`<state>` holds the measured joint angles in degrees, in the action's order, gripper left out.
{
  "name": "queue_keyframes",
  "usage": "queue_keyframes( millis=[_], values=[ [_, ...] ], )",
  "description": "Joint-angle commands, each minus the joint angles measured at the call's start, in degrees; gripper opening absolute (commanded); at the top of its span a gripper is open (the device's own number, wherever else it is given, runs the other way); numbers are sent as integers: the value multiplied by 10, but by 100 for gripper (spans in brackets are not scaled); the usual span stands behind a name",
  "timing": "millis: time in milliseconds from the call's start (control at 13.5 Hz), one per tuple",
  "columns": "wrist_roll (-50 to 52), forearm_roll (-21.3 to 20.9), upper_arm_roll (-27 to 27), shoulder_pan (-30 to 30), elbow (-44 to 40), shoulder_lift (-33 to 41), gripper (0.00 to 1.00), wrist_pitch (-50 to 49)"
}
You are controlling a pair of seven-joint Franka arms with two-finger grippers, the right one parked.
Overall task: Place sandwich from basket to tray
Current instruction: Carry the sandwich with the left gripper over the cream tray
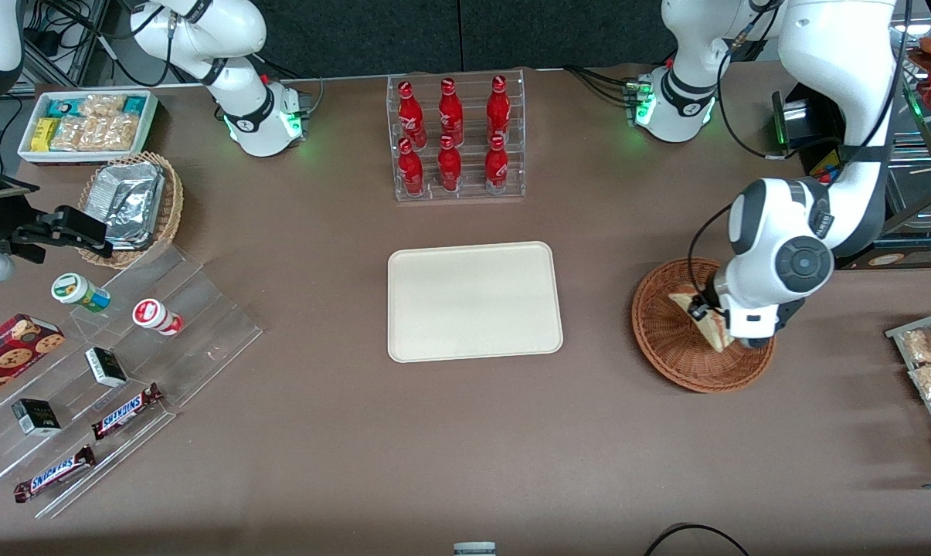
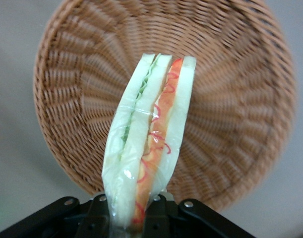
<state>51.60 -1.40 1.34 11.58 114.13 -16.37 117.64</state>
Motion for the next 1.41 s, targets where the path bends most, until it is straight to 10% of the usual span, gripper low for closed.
queue_keyframes(
  millis=[0, 743, 1338],
  values=[
    [6, -10, 3, 54, -46, 0, 0, -52],
    [-43, 35, -5, 234, -171, -65, 0, -52],
    [-46, 50, -92, 244, -254, -154, 0, -33]
  ],
)
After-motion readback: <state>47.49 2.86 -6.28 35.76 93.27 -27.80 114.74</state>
